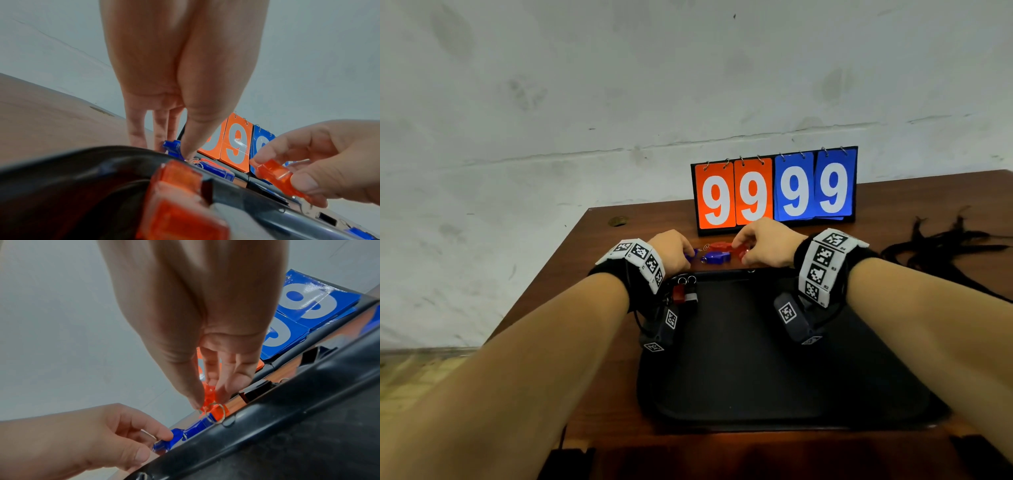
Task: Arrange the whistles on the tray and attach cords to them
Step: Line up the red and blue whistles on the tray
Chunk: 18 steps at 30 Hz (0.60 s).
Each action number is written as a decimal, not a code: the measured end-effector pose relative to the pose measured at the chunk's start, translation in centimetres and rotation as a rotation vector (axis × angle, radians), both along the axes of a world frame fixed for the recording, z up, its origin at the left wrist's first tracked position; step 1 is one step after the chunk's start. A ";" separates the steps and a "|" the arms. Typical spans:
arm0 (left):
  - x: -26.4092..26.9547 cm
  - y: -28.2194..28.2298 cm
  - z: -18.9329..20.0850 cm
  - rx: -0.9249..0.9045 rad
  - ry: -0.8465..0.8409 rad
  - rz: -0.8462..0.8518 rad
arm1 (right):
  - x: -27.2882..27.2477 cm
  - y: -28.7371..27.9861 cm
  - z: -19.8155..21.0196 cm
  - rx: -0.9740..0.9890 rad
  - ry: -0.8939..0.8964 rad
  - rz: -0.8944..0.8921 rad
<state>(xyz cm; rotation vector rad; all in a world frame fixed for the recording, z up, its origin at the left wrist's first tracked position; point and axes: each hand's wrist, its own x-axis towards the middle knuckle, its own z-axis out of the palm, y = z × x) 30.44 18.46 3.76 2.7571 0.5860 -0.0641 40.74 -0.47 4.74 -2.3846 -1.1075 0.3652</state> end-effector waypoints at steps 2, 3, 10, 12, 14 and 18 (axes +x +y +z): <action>-0.4 -0.1 0.1 0.012 -0.073 0.040 | -0.2 -0.4 0.2 0.023 0.017 -0.002; -0.6 -0.2 0.1 0.017 -0.112 0.055 | -0.3 -0.6 0.3 0.031 0.020 -0.003; -2.9 -2.1 2.4 0.009 -0.315 0.119 | -2.3 -2.4 1.2 0.116 0.069 -0.041; -3.6 -3.0 3.0 0.011 -0.335 0.127 | -3.1 -3.0 1.5 0.134 0.096 -0.050; -4.4 -3.9 3.4 0.016 -0.322 0.131 | -4.0 -3.7 1.6 0.146 0.118 -0.064; -5.6 -5.5 4.1 -0.036 -0.311 0.119 | -5.1 -4.6 2.3 0.122 0.107 -0.075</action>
